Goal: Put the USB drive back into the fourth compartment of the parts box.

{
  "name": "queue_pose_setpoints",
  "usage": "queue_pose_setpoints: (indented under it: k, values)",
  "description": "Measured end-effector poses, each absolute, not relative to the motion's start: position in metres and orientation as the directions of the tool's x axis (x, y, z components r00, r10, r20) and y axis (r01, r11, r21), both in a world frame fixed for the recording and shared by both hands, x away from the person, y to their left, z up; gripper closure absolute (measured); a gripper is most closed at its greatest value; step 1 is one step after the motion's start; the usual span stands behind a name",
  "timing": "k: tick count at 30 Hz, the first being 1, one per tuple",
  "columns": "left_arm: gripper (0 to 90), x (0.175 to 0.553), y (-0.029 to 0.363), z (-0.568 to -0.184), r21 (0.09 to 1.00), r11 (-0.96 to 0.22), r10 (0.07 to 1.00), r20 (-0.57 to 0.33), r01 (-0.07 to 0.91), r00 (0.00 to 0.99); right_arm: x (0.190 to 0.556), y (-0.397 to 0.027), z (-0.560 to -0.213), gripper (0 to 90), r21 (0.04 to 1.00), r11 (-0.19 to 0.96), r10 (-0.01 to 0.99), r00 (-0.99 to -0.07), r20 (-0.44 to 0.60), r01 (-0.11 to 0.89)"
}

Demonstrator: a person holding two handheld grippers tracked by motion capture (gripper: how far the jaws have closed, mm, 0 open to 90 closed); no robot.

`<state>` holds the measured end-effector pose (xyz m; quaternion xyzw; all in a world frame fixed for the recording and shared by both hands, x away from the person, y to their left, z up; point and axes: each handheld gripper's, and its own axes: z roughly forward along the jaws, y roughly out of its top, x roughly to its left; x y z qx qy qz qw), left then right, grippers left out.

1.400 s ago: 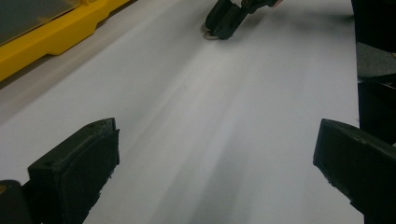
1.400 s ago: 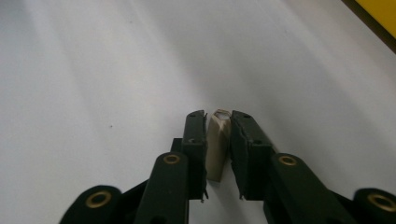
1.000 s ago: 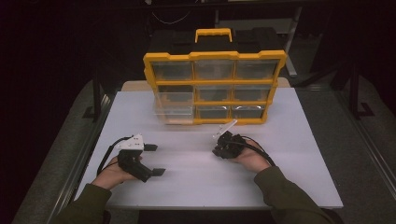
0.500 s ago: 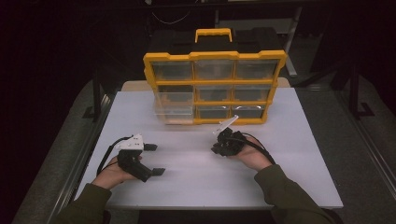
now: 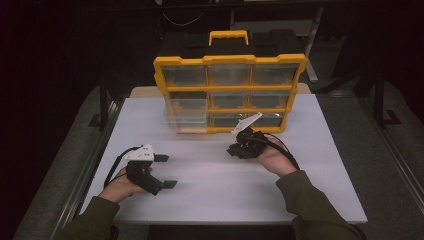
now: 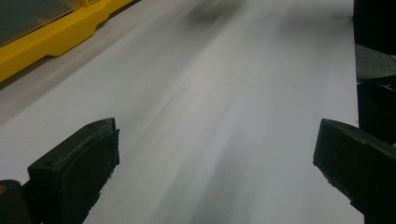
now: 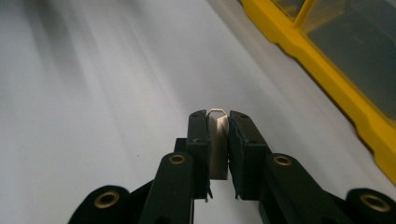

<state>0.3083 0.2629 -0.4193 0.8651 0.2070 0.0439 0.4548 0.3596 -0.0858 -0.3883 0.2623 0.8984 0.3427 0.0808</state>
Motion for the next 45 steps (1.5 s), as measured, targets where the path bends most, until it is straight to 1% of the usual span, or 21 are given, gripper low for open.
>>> queue_pose_setpoints:
  k: [15, 28, 35, 38, 39, 45]
  values:
    - [0.0, 0.307, 0.262, -0.42, 0.802, -0.504, 0.4, -0.111, 0.32, 0.91, 0.363, -0.091, -0.364, 77.8, 0.686, 0.605, 0.512, -0.857, 0.052, 0.403]
    - [0.0, 0.308, 0.262, -0.42, 0.801, -0.505, 0.402, -0.11, 0.32, 0.909, 0.369, -0.084, -0.331, 77.8, 0.719, 0.599, 0.486, -0.874, 0.025, 0.354]
    - [0.0, 0.308, 0.262, -0.42, 0.802, -0.503, 0.401, -0.112, 0.321, 0.909, 0.37, -0.08, -0.313, 77.8, 0.735, 0.584, 0.482, -0.876, 0.028, 0.345]
    - [0.0, 0.308, 0.263, -0.42, 0.802, -0.502, 0.402, -0.113, 0.322, 0.909, 0.371, -0.078, -0.307, 77.8, 0.735, 0.59, 0.478, -0.878, 0.015, 0.334]
    - [0.0, 0.308, 0.263, -0.42, 0.805, -0.497, 0.404, -0.117, 0.325, 0.907, 0.372, -0.075, -0.297, 77.8, 0.739, 0.592, 0.472, -0.881, 0.007, 0.323]
    - [0.0, 0.308, 0.263, -0.419, 0.806, -0.496, 0.405, -0.116, 0.324, 0.907, 0.374, -0.07, -0.285, 77.8, 0.746, 0.594, 0.463, -0.886, -0.009, 0.303]
